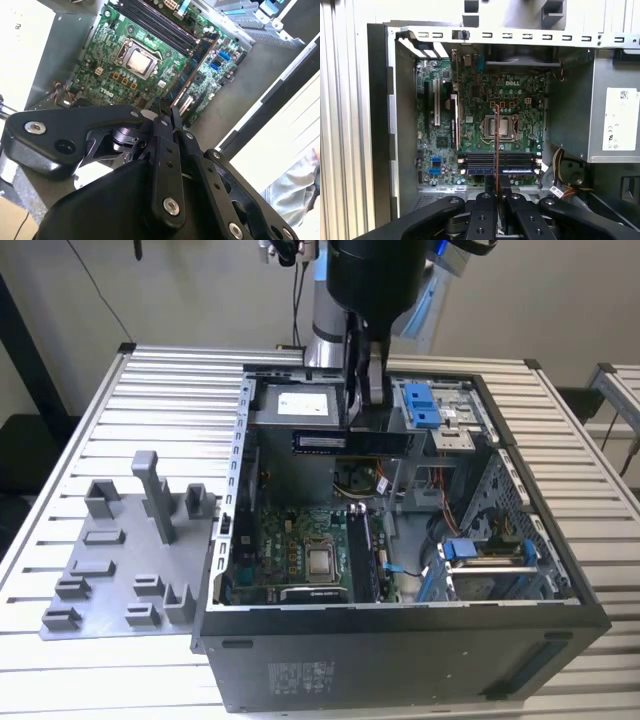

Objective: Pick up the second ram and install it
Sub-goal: 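Pick up the second ram and move it above second insertion slot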

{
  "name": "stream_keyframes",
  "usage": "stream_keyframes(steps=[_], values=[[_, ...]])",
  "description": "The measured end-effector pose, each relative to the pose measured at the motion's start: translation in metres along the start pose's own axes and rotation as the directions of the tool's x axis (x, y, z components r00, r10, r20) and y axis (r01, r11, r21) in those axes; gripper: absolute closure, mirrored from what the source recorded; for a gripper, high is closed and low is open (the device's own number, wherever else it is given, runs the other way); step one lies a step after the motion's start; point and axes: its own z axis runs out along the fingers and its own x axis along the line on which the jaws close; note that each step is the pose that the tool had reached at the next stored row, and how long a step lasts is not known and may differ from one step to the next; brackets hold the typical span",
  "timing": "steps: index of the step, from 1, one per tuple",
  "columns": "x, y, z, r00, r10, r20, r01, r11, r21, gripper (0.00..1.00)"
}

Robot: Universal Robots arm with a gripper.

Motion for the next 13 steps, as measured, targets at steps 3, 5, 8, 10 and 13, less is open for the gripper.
stream_keyframes(steps=[3,5,8,10,13], values=[[0.0000,-0.0036,0.0001,1.0000,0.000,0.0000,0.000,1.0000,0.0000,0.86],[0.0000,-0.0058,0.0002,1.0000,0.000,0.0000,0.000,1.0000,0.0000,0.86],[-0.0001,-0.0088,0.0003,1.0000,0.000,0.0000,0.000,1.0000,0.0000,0.86],[-0.0001,-0.0106,0.0003,1.0000,0.000,0.0000,0.000,1.0000,0.0000,0.86],[-0.0001,-0.0125,0.0004,1.0000,0.000,0.0000,0.000,1.0000,0.0000,0.86]])
